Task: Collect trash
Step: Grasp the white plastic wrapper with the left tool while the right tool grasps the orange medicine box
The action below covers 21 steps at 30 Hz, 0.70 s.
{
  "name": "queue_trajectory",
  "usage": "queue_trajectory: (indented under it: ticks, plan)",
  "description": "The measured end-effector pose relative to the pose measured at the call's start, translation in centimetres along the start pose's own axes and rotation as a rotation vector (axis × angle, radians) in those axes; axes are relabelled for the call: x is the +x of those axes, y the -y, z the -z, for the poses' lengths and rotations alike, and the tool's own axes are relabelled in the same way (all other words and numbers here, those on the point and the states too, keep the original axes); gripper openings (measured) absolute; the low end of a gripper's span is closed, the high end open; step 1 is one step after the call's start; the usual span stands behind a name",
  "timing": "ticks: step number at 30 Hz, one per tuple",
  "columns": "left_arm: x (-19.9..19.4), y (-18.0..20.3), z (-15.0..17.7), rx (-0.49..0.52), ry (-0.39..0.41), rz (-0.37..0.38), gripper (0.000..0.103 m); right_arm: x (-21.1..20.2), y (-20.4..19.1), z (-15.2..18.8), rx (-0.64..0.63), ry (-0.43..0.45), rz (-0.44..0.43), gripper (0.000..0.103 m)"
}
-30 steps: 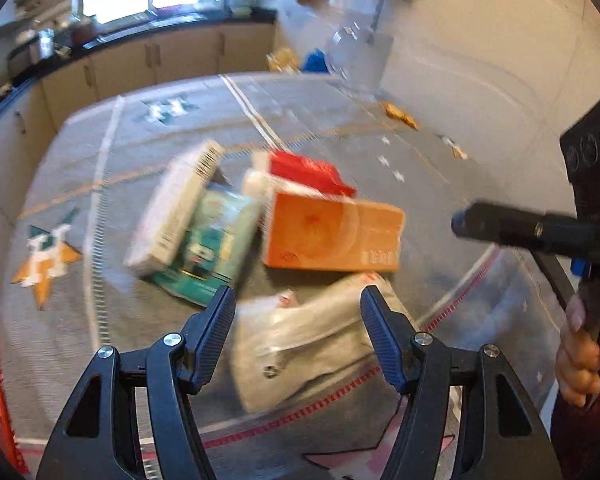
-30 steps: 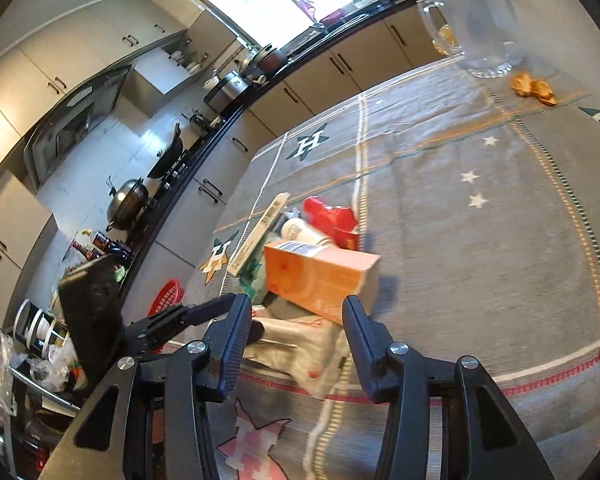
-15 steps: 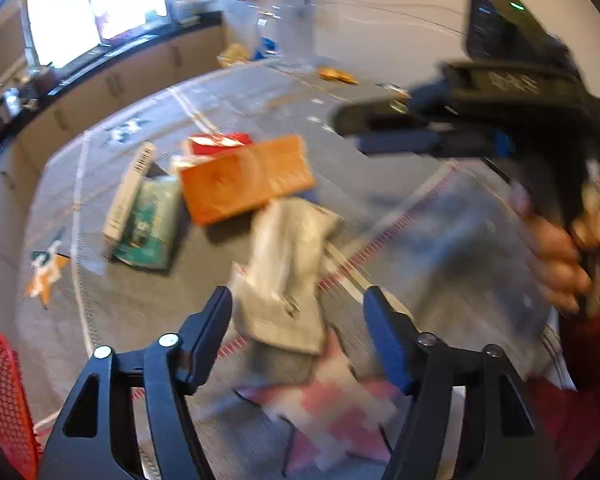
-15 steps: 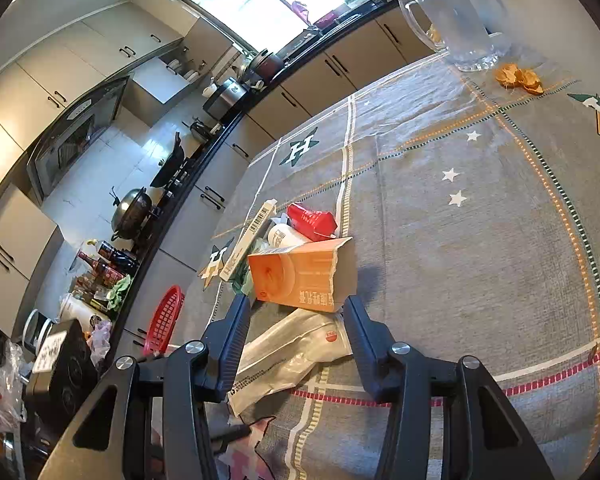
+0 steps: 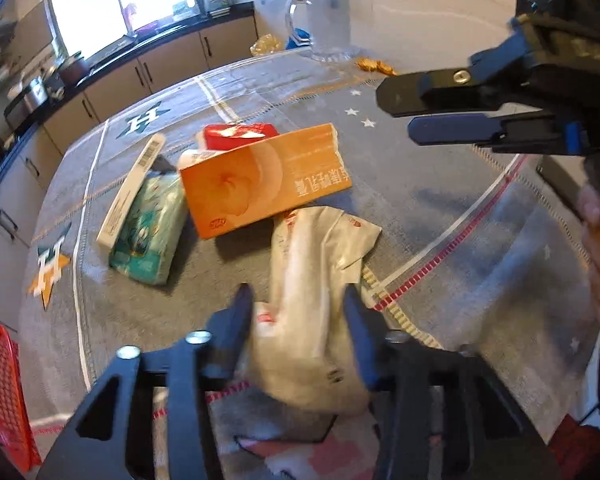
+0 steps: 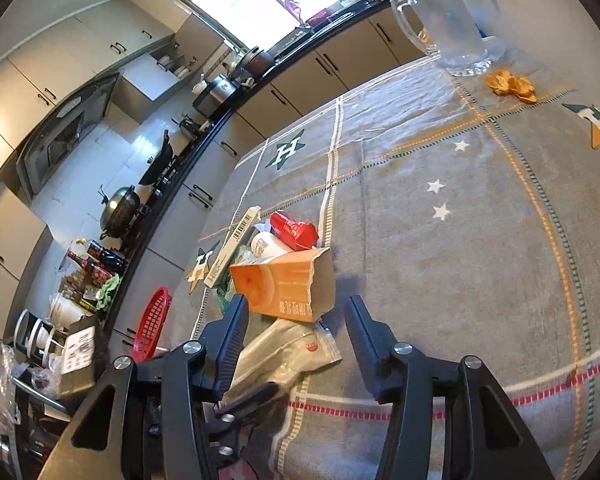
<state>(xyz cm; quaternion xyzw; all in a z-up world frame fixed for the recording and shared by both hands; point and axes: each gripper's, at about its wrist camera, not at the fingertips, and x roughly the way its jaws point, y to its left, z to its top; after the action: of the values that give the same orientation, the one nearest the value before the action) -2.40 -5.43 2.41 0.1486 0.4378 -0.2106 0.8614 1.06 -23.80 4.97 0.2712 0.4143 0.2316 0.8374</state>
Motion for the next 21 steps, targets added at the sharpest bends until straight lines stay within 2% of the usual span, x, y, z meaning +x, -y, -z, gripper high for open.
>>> queue_trajectory:
  ticks: [8,11,16,21]
  plan:
    - [-2.8,-3.0,3.9,-0.118,0.008,-0.034,0.034,4.4,-1.0,-2.9,-0.041,-0.062,0.044,0.056]
    - [-3.8,-4.8,5.4,-0.177,0.011,-0.077,0.034,6.2,-0.9,-3.2,-0.055,-0.100,0.053,0.056]
    - [-4.5,-8.2,7.1,-0.286,0.010,-0.133,0.034,7.6,-2.3,-1.1,-0.106,-0.176,0.025,0.056]
    - [-4.4,-9.2,7.3,-0.323,0.009,-0.147,0.040,8.0,-5.2,1.6,-0.230,-0.258,-0.002,0.056]
